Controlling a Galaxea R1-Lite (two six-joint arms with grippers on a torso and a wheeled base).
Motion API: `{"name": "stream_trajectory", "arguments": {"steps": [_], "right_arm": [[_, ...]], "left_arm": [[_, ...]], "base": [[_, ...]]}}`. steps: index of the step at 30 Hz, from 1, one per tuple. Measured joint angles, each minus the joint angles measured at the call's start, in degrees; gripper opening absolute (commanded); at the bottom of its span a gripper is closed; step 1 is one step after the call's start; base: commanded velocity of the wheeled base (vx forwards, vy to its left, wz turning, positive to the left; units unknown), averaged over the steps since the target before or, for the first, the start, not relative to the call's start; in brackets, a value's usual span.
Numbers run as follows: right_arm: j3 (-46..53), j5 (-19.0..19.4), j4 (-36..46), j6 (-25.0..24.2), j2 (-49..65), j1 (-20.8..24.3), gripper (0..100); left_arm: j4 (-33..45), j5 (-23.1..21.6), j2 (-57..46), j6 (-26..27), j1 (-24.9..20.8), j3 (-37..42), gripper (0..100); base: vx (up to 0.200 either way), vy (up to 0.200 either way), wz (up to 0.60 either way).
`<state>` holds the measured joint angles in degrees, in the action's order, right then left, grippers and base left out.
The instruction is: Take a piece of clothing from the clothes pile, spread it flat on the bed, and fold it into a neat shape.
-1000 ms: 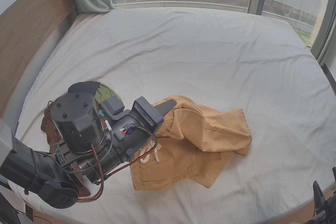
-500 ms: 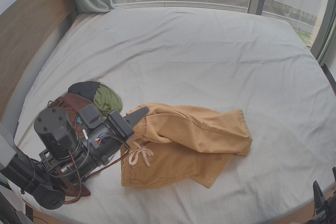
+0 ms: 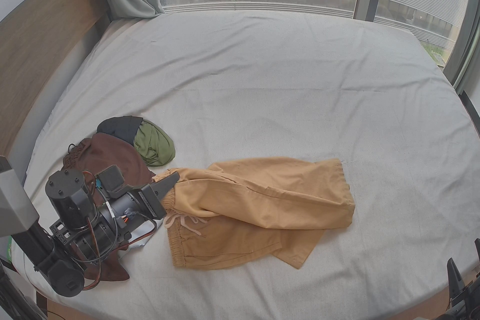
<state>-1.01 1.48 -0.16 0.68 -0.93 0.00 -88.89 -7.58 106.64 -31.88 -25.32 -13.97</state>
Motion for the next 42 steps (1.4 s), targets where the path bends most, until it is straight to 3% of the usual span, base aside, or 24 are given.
{"name": "stream_trajectory", "arguments": {"steps": [7, 15, 23, 42], "right_arm": [[0.0, 0.0, 0.0, -0.02, 0.0, 0.0, 100], [0.0, 0.0, 0.0, -0.02, 0.0, 0.0, 100], [0.0, 0.02, 0.0, 0.21, 0.0, 0.0, 100], [0.0, 0.07, -0.11, 0.6, 0.0, 0.1, 100]], "left_arm": [[-0.09, -1.41, 3.11, 5.08, 3.39, 0.13, 0], [-0.12, -6.7, 4.9, 10.05, 9.01, -0.9, 0], [-0.11, -7.19, 8.02, 13.35, 12.73, -2.12, 0], [-0.09, -7.19, 10.83, 13.87, 14.03, -2.76, 0]], "base": [[0.0, 0.0, 0.0], [0.0, 0.0, 0.0], [0.0, 0.0, 0.0], [0.0, 0.0, 0.0]]}}
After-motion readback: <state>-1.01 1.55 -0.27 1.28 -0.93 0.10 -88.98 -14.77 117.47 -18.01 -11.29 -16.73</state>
